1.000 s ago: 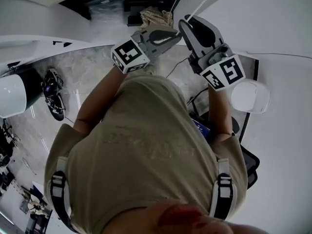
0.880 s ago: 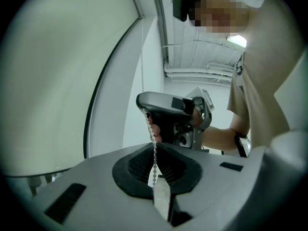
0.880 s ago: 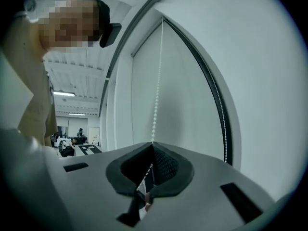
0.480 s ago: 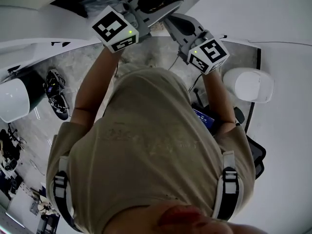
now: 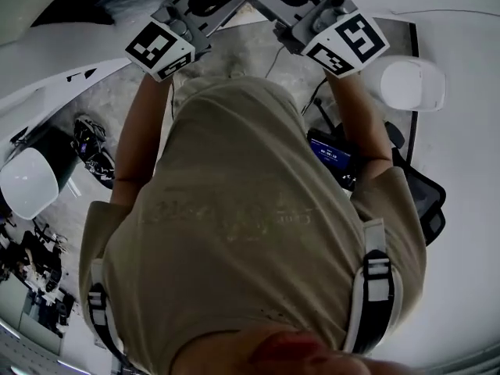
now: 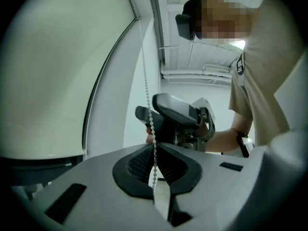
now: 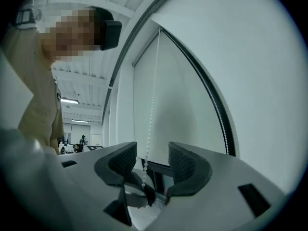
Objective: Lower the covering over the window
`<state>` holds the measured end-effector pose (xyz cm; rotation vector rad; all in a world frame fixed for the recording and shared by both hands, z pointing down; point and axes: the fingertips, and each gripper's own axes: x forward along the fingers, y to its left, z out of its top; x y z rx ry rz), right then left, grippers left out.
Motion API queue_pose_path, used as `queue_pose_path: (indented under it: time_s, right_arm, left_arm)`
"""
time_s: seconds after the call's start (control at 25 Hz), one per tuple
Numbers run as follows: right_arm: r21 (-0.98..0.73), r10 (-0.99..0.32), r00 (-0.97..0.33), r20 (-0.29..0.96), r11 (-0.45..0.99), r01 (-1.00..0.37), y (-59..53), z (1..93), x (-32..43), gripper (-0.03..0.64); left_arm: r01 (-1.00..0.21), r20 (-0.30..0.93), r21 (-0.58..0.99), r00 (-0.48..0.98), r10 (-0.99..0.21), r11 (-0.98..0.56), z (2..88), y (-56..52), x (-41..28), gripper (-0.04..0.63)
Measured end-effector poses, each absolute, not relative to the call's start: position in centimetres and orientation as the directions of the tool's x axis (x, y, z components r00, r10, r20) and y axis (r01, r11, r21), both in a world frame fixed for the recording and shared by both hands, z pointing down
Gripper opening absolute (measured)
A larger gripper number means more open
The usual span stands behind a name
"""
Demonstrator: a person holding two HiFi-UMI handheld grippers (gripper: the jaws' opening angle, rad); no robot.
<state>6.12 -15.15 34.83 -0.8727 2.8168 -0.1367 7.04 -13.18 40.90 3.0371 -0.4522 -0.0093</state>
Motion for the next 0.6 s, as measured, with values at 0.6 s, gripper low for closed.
queue_pose_path:
  time_s: [0.6]
  right_arm:
    - [-0.128,-0.594,-0.803,0.044,0.794,-0.595,-14.4,42.1,4.6,0.012]
  left_arm:
    - [-0.281,-0.186,0.118,0.936,-0.300,-0.952,32.9,-15.7,6.5,0.184]
